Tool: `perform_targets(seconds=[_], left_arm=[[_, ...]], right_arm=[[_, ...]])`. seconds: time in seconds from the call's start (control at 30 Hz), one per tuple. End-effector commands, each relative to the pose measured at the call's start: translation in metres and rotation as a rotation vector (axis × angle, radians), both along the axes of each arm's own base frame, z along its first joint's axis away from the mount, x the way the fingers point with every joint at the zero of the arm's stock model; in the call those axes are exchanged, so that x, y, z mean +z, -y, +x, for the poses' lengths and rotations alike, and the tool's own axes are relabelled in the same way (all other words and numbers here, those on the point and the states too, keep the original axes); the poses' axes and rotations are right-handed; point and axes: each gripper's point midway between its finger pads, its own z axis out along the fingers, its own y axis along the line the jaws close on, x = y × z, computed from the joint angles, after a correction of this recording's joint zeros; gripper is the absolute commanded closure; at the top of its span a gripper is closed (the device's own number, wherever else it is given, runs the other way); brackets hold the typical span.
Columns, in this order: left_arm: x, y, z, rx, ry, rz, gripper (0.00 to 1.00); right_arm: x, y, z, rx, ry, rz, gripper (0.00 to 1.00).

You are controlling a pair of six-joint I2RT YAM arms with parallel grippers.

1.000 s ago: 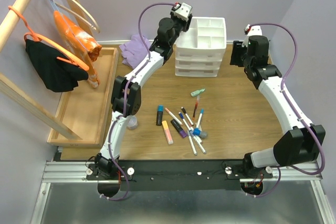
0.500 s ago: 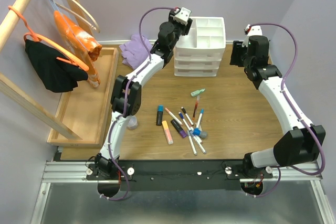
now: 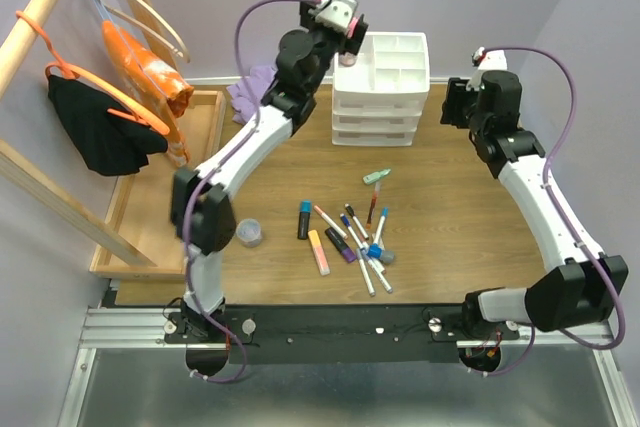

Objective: Sort the stationery into containers
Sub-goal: Pick up the stationery from the center of the board.

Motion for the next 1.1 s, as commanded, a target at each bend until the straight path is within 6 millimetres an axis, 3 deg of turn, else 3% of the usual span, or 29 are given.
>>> perform_targets(seconds=[0.0,0.03,0.1,0.13,0.2,0.23,0.3,0.33,0.43,0.53,0.67,0.73,0.9,0.97,1.07], left_arm=[[-0.013,-0.049,-0.077,0.025,-0.146,0.088,0.10],[-0.052,-0.055,-0.092,0.008,-0.298,0.159,0.10],[-0.085,-0.068,-0.143,-0.075,-0.447,0.229,0.10],[-0.124,-0.078,-0.170,-0.107,-0.584,0.335,0.10],[-0.150,-0.080,-0.230,-0.303,-0.652,0.453,0.10],[-0.175,-0.092,-0.259,-0.389,-0.680,0.622,0.09],[-0.193,-0.105,-0.312,-0.577,-0.622,0.803,0.07],[-0.212,-0.123,-0.333,-0.637,-0.609,0.963,0.05],[-0.252,-0.164,-0.372,-0.692,-0.708,1.144,0.04],[-0.277,-0.184,-0.395,-0.778,-0.834,1.183,0.06],[-0.309,-0.187,-0.402,-0.800,-0.953,1.131,0.08],[-0.319,-0.185,-0.389,-0.740,-0.933,1.118,0.08],[-0.353,-0.192,-0.387,-0.708,-0.968,1.133,0.07],[-0.361,-0.191,-0.379,-0.679,-0.979,1.119,0.07],[-0.358,-0.188,-0.360,-0.621,-0.954,1.107,0.07]], right_arm=[[0.002,0.000,-0.013,0.021,0.019,0.004,0.33],[-0.002,0.000,-0.016,0.029,0.010,0.001,0.33],[0.000,-0.010,-0.023,0.105,0.012,-0.004,0.33],[-0.006,-0.013,-0.028,0.145,-0.004,-0.030,0.33],[-0.011,-0.037,-0.040,0.323,-0.011,-0.043,0.32],[-0.017,-0.045,-0.048,0.392,-0.030,-0.045,0.31],[-0.027,-0.066,-0.064,0.546,-0.051,-0.029,0.31],[-0.031,-0.071,-0.069,0.576,-0.061,-0.018,0.31],[-0.039,-0.078,-0.077,0.615,-0.080,0.018,0.30],[-0.037,-0.083,-0.080,0.655,-0.076,0.020,0.30],[-0.033,-0.085,-0.080,0.677,-0.065,0.010,0.29],[-0.030,-0.085,-0.081,0.677,-0.064,0.010,0.29],[-0.029,-0.085,-0.086,0.686,-0.072,0.012,0.29],[-0.029,-0.086,-0.086,0.687,-0.074,0.012,0.29],[-0.029,-0.086,-0.086,0.683,-0.070,0.017,0.29]])
